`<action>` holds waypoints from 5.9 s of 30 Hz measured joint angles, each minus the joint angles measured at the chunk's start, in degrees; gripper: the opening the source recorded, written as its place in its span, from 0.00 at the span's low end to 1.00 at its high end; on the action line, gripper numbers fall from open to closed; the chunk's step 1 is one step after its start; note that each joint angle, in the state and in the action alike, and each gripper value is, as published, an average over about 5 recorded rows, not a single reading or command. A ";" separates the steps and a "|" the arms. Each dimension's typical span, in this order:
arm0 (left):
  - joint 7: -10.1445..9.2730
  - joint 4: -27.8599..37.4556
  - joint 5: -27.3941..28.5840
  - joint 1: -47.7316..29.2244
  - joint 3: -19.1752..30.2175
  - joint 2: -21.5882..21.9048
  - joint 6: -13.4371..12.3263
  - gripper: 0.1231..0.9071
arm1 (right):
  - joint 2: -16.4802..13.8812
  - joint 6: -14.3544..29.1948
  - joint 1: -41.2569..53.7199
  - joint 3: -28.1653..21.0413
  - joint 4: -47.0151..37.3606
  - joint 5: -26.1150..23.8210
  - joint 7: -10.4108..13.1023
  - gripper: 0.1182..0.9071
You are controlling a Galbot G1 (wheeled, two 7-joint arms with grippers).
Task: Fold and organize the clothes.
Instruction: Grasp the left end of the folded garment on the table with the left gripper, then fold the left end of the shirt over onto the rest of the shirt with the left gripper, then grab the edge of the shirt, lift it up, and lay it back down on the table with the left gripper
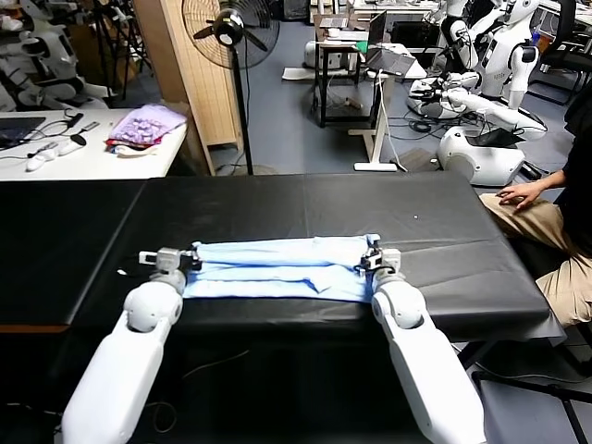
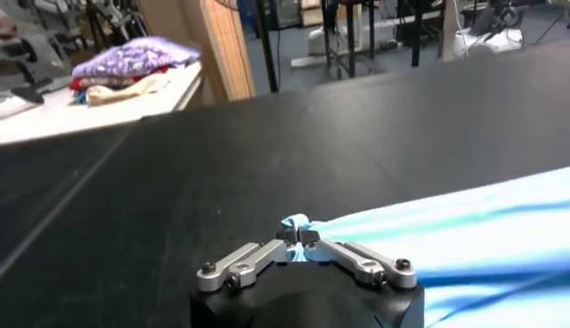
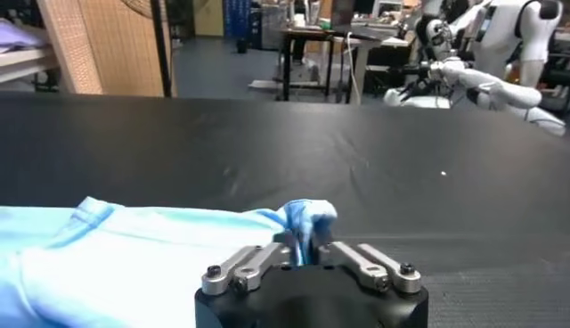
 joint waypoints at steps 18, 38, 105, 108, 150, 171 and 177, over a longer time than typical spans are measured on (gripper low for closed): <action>-3.62 -8.78 -12.97 5.77 -5.56 1.85 6.73 0.86 | -4.50 -1.56 -5.82 2.22 15.05 3.83 -0.89 0.86; -3.05 -7.58 -14.73 9.47 -8.00 -1.18 5.07 0.44 | -4.79 -1.34 -8.20 2.65 18.67 3.15 -2.10 0.86; -6.61 -16.33 -10.62 5.76 6.49 -16.16 5.98 0.04 | -2.45 -2.80 -14.84 4.03 24.07 1.33 -1.79 0.86; -5.93 -15.40 -9.35 5.46 6.61 -17.01 4.79 0.08 | -2.50 -2.59 -14.48 3.61 23.70 1.07 -2.10 0.86; -2.89 -18.25 -8.54 12.34 -5.56 -5.15 0.51 0.86 | 7.18 3.86 -1.66 -14.45 2.87 -25.44 -2.69 0.86; -3.62 -8.77 -41.68 10.00 -13.88 -8.17 1.71 0.86 | 0.61 4.92 -8.64 -2.55 26.90 16.25 -4.97 0.86; -2.17 -7.25 -42.61 9.66 -13.51 -8.72 2.53 0.86 | -0.09 5.06 -9.84 -0.81 28.80 18.36 -5.03 0.86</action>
